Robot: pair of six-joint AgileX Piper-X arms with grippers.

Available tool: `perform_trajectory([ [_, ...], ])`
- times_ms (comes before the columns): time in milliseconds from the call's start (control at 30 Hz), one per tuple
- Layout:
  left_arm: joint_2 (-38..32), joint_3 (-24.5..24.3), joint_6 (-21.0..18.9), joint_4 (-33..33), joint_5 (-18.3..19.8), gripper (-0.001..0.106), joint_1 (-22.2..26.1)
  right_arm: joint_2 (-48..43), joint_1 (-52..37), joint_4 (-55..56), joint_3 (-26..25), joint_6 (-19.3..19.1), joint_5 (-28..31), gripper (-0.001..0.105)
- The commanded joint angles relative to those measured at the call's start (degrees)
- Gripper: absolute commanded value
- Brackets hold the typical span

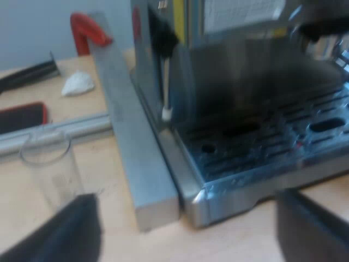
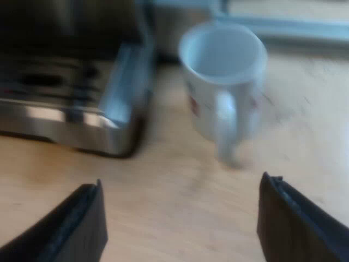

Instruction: Grind coffee beans and then tamp

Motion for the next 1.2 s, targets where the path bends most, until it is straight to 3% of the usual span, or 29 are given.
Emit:
perform_trajectory([
  [33, 1.75, -2.28, -0.69, -1.33, 3.33, 0.079, -0.32, 2.19, 3.13, 0.98, -3.67, -0.86, -0.30, 0.059],
  [200, 4.23, -4.53, -1.46, -2.79, 6.06, 0.075, -2.72, 6.68, 6.82, 3.37, -8.30, -0.86, -3.16, 0.059],
  [400, 7.56, -5.95, -1.35, -3.11, 10.52, 0.075, -11.09, 12.12, 10.98, 4.54, -12.40, -0.86, -8.48, 0.059],
  [467, 8.35, -5.95, -1.02, -3.11, 12.41, 0.075, -13.16, 12.74, 11.49, 4.54, -12.64, -0.86, -9.24, 0.059],
  [533, 9.49, -5.95, -0.39, -3.11, 14.78, 0.075, -15.95, 14.53, 13.95, 4.42, -12.73, -0.86, -14.03, 0.059],
  [733, 13.73, -5.95, 3.09, -3.11, 19.33, 0.075, -21.89, 17.18, 19.57, 3.50, -12.73, -0.86, -14.95, 0.059],
  [833, 16.22, -5.81, 5.48, -3.73, 19.74, 0.075, -25.53, 18.39, 23.15, 2.84, -12.73, -1.53, -12.54, 0.059],
  [967, 18.16, -3.17, 6.26, -9.33, 19.98, 0.075, -29.42, 19.56, 27.42, 1.58, -12.73, -1.59, -9.17, 0.059],
  [1000, 18.45, -1.98, 6.26, -11.49, 20.42, 0.075, -30.26, 20.61, 30.99, 0.04, -12.73, -0.24, -4.68, 0.059],
  [1133, 18.51, 1.75, 6.26, -16.95, 21.46, 0.075, -31.35, 22.72, 37.72, -2.75, -12.10, 0.02, 2.35, 0.059],
  [1200, 18.62, 3.44, 6.26, -18.35, 21.66, 0.075, -31.35, 23.75, 41.07, -5.51, -10.93, 2.15, 5.63, 0.059],
])
